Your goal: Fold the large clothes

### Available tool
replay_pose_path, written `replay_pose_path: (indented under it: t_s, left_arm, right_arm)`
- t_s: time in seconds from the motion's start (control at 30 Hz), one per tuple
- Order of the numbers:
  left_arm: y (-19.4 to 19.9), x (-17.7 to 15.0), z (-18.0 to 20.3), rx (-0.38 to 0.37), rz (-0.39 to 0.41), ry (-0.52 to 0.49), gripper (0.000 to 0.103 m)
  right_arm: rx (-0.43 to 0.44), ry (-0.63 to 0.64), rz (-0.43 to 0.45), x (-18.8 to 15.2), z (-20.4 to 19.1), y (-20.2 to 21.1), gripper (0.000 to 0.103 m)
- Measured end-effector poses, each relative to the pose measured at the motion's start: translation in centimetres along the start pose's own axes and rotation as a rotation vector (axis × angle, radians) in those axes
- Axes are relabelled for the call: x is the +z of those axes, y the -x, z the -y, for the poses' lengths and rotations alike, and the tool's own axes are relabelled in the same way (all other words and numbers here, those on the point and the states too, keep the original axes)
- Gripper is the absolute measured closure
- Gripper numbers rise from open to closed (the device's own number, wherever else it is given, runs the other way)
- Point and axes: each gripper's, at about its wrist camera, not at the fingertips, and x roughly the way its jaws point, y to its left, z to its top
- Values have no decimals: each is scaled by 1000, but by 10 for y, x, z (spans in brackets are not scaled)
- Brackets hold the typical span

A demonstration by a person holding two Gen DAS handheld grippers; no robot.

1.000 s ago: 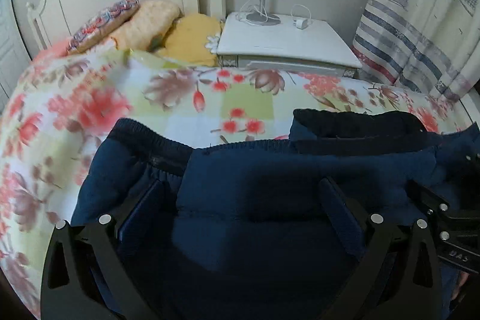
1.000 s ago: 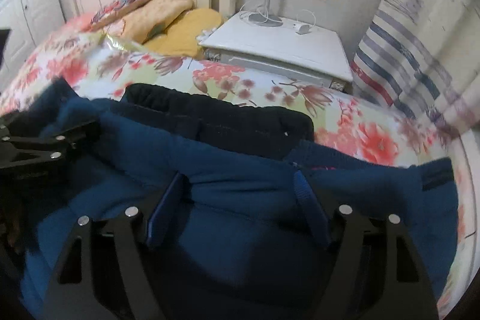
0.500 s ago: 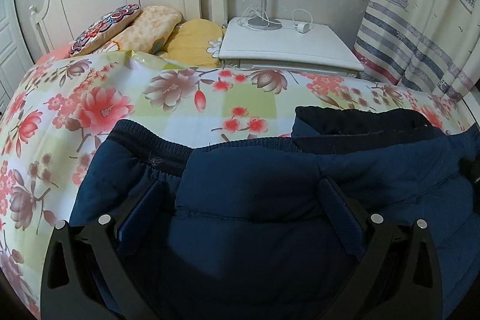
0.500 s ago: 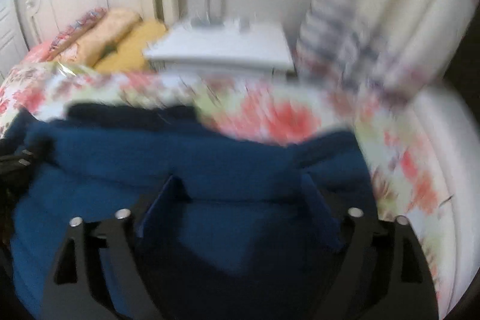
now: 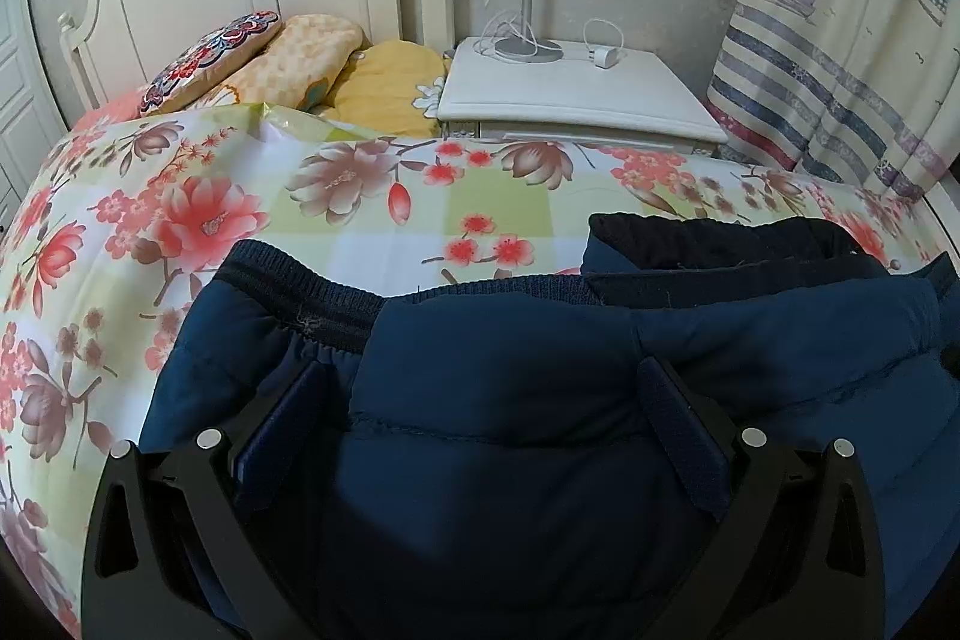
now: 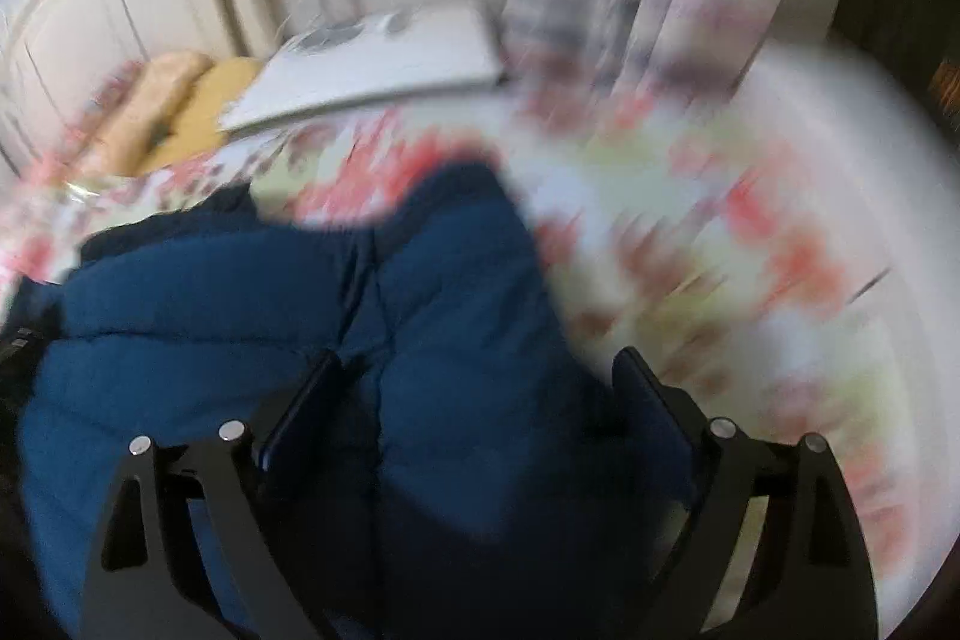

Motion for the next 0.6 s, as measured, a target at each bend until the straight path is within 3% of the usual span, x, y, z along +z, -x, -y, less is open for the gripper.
replay_pose_path:
  t_s: [0.07, 0.13, 0.23, 0.33, 0.4, 0.47, 0.6]
  left_arm:
    - [0, 0, 0, 3, -1, -2, 4]
    - [0, 0, 0, 1, 0, -2, 4]
    - [0, 0, -1, -2, 0, 0, 4]
    - [0, 0, -1, -3, 0, 1, 4]
    - [1, 1, -2, -14, 2, 7, 4]
    - [1, 2, -4, -27, 2, 18, 4]
    - [1, 2, -4, -19, 3, 11, 4]
  right_arm:
    - [22, 36, 105, 10, -23, 33, 13]
    - [74, 91, 127, 16, -48, 47, 9]
    - [112, 236, 115, 22, -102, 45, 4]
    - [93, 349, 17, 19, -145, 3, 4]
    - [83, 338, -60, 10, -148, -32, 2]
    - [160, 246, -63, 9, -133, -37, 2]
    - [160, 246, -37, 5, -130, -38, 2]
